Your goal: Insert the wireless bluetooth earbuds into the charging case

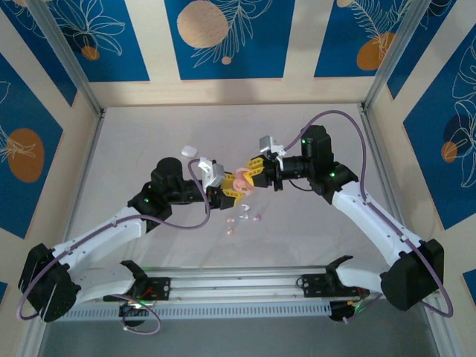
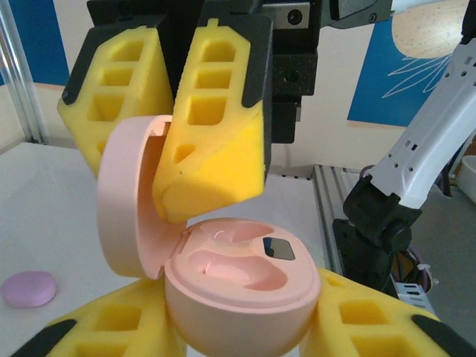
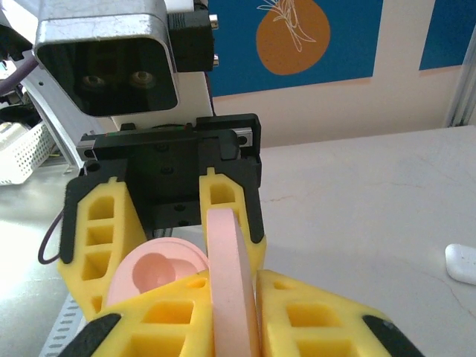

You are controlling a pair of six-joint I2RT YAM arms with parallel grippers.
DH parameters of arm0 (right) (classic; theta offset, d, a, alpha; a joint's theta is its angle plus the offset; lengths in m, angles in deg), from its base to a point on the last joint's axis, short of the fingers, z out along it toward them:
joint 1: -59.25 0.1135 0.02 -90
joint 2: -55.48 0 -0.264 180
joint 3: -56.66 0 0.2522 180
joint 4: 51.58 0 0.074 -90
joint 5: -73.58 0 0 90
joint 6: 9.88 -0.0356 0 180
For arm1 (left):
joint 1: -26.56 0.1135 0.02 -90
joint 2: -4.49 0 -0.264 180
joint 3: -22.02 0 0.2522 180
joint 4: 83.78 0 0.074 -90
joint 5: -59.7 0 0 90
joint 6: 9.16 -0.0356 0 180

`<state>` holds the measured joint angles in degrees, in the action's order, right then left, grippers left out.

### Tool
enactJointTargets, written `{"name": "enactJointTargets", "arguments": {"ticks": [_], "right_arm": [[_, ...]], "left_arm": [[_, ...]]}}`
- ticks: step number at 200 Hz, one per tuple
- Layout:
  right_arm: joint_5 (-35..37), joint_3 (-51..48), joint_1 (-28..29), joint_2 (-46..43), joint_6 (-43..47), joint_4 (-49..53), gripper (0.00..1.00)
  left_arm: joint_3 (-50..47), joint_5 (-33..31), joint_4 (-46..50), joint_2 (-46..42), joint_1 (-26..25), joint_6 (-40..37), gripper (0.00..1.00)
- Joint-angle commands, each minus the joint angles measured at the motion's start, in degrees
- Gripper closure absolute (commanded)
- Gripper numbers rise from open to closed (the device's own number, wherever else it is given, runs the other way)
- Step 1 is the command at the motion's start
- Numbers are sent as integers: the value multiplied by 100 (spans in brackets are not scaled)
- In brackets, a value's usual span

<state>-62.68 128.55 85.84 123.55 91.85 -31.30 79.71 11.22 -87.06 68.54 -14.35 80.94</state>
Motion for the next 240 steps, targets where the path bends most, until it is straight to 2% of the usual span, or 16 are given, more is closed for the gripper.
{"name": "enactJointTargets", "arguments": {"ticks": [1, 20, 50, 80, 95, 132, 173, 182, 214, 240], "right_arm": [[40, 162, 63, -4, 128, 126, 85], [107, 128, 74, -31, 141, 65, 86], [217, 46, 84, -87, 141, -38, 86], [400, -45, 96, -158, 168, -103, 86], [500, -112, 109, -202, 195, -190, 86], [558, -169, 118, -261, 203, -239, 86], [539, -203, 127, -295, 247, -232, 85], [549, -218, 126, -310, 264, -235, 85], [640, -266, 127, -347, 286, -258, 85], [662, -285, 140, -356, 305, -288, 85]], "left_arm": [[28, -74, -57, -9, -20, 101, 56], [46, -113, -209, 75, -19, 350, 50], [64, -74, -335, 155, -20, 516, 49], [38, 14, -527, 160, -24, 635, 38], [46, 64, -577, 176, -19, 688, 37], [77, 58, -618, 243, -23, 773, 38], [102, -34, -492, 227, -23, 726, 50], [100, -55, -515, 209, -16, 737, 50], [56, 25, -637, 178, -22, 777, 38], [47, 93, -728, 190, -23, 835, 37]]}}
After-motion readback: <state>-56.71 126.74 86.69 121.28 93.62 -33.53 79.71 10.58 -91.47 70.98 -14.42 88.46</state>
